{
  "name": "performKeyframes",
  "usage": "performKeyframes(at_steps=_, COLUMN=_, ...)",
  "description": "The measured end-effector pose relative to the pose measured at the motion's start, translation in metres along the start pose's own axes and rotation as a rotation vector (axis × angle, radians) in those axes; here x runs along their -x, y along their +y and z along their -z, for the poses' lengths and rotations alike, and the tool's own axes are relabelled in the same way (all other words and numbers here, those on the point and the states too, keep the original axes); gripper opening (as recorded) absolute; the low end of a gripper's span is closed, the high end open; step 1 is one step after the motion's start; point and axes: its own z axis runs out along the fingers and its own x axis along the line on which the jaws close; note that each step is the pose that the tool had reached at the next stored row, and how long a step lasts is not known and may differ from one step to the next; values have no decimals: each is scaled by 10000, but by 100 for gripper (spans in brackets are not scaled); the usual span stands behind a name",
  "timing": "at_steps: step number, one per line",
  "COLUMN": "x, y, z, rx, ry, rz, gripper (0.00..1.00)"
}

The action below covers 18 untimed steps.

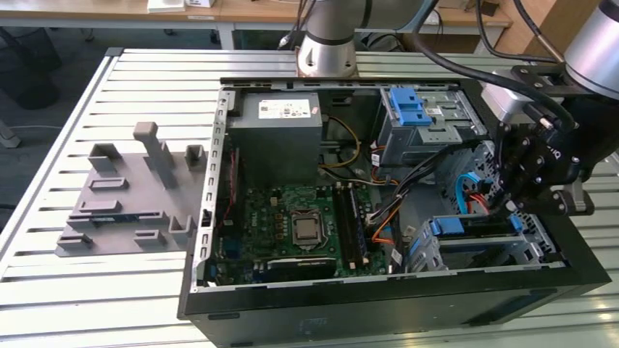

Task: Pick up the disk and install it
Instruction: 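Insert the first disk wire, then insert the second disk wire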

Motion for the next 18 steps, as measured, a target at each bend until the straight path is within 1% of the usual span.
performKeyframes(at_steps=2, x=0, y=0, z=1, rx=0, ry=2, rz=0, gripper=11)
performKeyframes(at_steps=10, x=0, y=0, z=1, rx=0, ry=-4, rz=0, gripper=11)
performKeyframes(at_steps=18, x=0, y=1, z=2, rx=-30, ry=-2, rz=-1, gripper=11)
